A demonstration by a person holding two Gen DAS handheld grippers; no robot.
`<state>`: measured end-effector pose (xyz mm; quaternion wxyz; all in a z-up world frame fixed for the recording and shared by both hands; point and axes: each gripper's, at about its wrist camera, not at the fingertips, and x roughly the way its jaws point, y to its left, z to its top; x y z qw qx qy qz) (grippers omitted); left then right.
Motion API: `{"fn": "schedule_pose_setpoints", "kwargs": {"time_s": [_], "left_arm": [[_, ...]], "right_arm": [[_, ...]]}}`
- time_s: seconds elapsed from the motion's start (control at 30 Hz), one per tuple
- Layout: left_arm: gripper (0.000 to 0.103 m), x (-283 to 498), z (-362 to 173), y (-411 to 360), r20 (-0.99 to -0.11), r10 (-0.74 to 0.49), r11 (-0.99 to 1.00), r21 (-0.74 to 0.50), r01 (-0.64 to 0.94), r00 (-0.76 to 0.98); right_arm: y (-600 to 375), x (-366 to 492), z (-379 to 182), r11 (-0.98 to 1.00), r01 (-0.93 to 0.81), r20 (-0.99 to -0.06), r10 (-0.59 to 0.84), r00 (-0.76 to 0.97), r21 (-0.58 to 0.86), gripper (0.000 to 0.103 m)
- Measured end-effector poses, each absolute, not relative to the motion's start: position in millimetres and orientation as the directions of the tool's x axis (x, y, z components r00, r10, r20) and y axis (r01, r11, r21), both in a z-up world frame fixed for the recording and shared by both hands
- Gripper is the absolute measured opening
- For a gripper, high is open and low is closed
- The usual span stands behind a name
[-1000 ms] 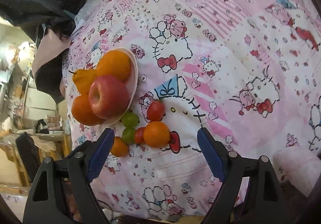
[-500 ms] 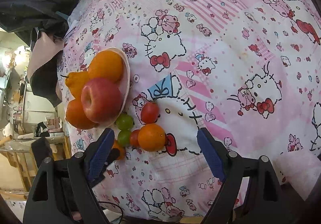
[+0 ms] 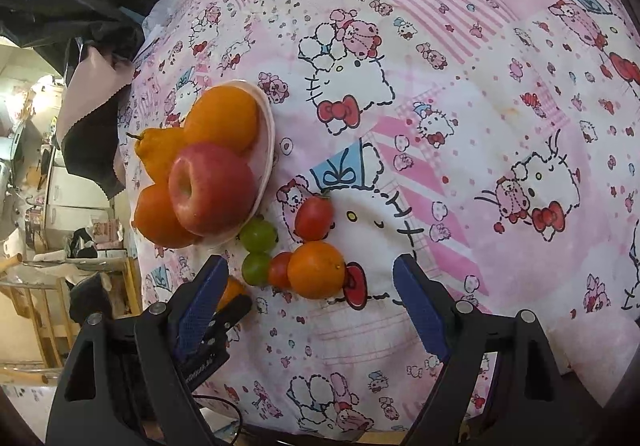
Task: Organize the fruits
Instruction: 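Grasp a small mandarin with the left tool while the right tool grasps the orange by the tomatoes, then carry the mandarin to the plate with the left tool while the right tool carries its orange there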
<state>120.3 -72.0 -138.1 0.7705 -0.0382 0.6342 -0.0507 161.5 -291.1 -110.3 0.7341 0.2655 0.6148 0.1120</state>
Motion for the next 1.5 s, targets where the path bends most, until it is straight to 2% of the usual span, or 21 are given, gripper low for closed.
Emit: {"fn": "schedule_pose_setpoints", "kwargs": {"time_s": [0.17, 0.3, 0.37, 0.5, 0.7, 0.77, 0.8, 1.07, 1.23, 1.5], "left_arm": [[0.038, 112, -119, -59, -0.966, -0.109, 0.994, -0.111, 0.004, 0.234], [0.038, 110, -109, -40, -0.963, -0.094, 0.993, -0.109, -0.044, 0.253], [0.038, 109, -108, -32, -0.963, -0.087, 0.992, -0.106, -0.061, 0.257], [0.038, 108, -106, -23, -0.962, -0.08, 0.99, -0.107, -0.088, 0.263], [0.038, 107, -95, -12, -0.951, -0.082, 0.986, -0.121, -0.117, 0.297], [0.038, 107, -90, -6, -0.946, -0.083, 0.983, -0.129, -0.129, 0.313], [0.038, 106, -88, -4, -0.944, -0.083, 0.982, -0.132, -0.134, 0.319], [0.038, 104, -85, 15, -0.939, -0.066, 0.976, -0.132, -0.175, 0.338], [0.038, 102, -84, 26, -0.935, -0.054, 0.971, -0.131, -0.2, 0.351], [0.038, 102, -74, 41, -0.923, -0.047, 0.964, -0.142, -0.225, 0.383]], "right_arm": [[-284, 161, -115, 0.852, 0.151, -0.859, 0.472, 0.197, 0.502, 0.087], [-267, 160, -122, 0.912, 0.094, -0.91, 0.383, 0.156, 0.4, 0.087], [-257, 160, -128, 0.925, 0.062, -0.922, 0.365, 0.129, 0.375, 0.084], [-242, 162, -136, 0.94, 0.018, -0.935, 0.338, 0.102, 0.342, 0.071], [-231, 166, -151, 0.952, 0.007, -0.95, 0.305, 0.059, 0.306, 0.066], [-231, 165, -155, 0.95, 0.017, -0.95, 0.31, 0.046, 0.311, 0.059], [-232, 165, -156, 0.949, 0.023, -0.949, 0.312, 0.046, 0.313, 0.041], [-238, 158, -139, 0.943, -0.004, -0.938, 0.33, 0.109, 0.332, 0.041], [-244, 157, -120, 0.912, -0.009, -0.899, 0.405, 0.168, 0.41, 0.041], [-240, 154, -68, 0.787, -0.1, -0.736, 0.607, 0.299, 0.609, 0.041]]}}
